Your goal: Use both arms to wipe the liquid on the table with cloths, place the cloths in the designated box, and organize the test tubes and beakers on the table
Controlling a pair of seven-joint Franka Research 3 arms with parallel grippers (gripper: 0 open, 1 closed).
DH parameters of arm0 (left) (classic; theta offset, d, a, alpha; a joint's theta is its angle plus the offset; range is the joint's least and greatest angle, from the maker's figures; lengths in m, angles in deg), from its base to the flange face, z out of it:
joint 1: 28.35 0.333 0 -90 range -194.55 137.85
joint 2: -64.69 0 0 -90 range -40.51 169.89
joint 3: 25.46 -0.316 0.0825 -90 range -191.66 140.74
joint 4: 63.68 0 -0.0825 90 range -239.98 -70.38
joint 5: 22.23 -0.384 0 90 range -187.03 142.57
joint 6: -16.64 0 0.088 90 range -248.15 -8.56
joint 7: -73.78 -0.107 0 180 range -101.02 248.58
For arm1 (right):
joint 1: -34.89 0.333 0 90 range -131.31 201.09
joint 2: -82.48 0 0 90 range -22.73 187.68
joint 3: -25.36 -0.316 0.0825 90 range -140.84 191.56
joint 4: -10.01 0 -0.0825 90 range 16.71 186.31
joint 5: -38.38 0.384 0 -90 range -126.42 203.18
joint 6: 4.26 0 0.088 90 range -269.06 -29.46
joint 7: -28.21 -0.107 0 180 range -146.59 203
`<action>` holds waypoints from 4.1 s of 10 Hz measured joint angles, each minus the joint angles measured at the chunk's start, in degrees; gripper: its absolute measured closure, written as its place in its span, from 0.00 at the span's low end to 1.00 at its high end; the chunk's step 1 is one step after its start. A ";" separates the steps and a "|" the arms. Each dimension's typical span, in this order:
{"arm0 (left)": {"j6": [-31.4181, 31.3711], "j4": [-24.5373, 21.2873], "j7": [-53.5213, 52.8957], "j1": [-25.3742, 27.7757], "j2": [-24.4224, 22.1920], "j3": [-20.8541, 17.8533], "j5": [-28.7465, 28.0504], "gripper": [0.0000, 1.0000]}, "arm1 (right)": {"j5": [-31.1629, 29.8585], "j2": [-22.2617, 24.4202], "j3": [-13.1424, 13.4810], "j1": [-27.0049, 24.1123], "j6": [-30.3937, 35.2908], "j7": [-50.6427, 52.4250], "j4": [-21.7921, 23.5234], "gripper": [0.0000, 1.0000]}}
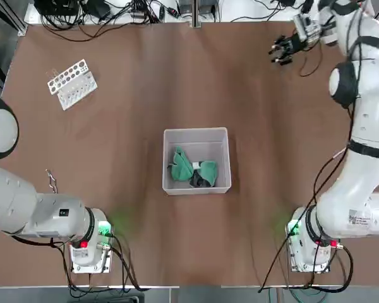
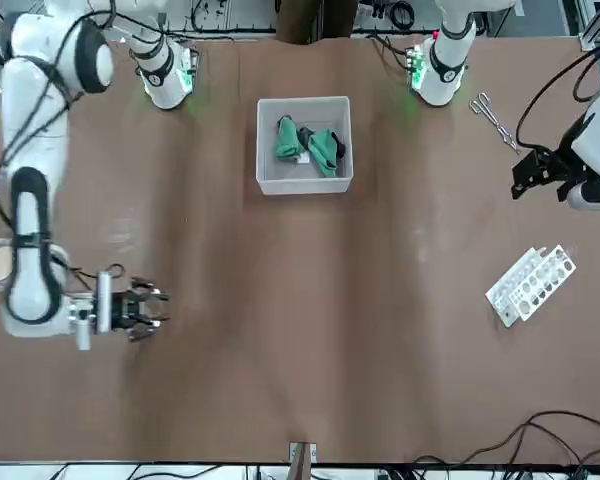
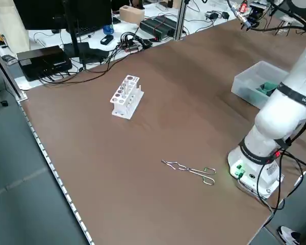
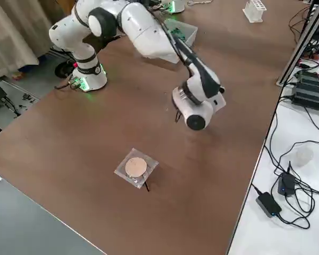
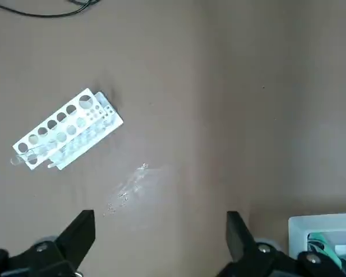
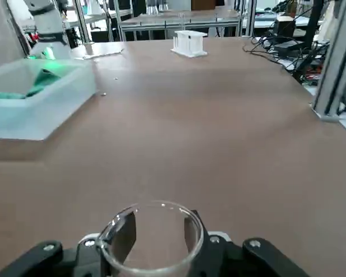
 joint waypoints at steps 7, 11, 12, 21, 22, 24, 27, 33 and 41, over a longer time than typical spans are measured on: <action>0.00 0.69 0.00 -0.01 -0.04 0.04 0.00 0.00 | -1.70 -0.01 0.08 -22.60 19.57 -10.71 -7.82 0.54; 0.00 0.91 0.01 0.00 -0.04 0.05 0.00 0.00 | -2.74 -0.09 -0.19 -33.73 23.50 -8.57 -10.28 0.54; 0.00 0.92 0.00 -0.01 -0.04 0.05 0.00 0.00 | -3.04 -0.19 -0.21 -34.89 23.43 -6.12 -10.59 0.54; 0.00 0.97 0.01 -0.08 0.08 0.08 0.00 0.00 | -2.73 -3.60 -0.68 -40.29 14.98 1.06 -11.47 0.53; 0.00 0.97 0.01 -0.12 0.08 0.11 0.00 0.00 | -2.69 -3.60 -0.69 -40.96 14.84 0.93 -11.56 0.53; 0.00 0.97 0.01 -0.16 0.08 0.22 0.00 0.00 | -2.02 -3.90 -1.00 -41.19 14.39 0.34 -11.57 0.52; 0.00 1.04 0.05 -0.17 0.08 1.66 0.00 0.00 | 0.68 -5.63 -1.54 -41.10 13.32 -0.16 -11.61 0.52; 0.00 1.20 0.05 -0.15 0.07 1.76 0.00 0.00 | 1.25 -5.77 -1.51 -41.32 12.01 -0.26 -11.89 0.34; 0.00 1.30 0.05 -0.14 0.04 2.01 0.00 0.00 | 0.07 -5.76 -0.97 -46.15 13.27 -0.65 -12.53 0.01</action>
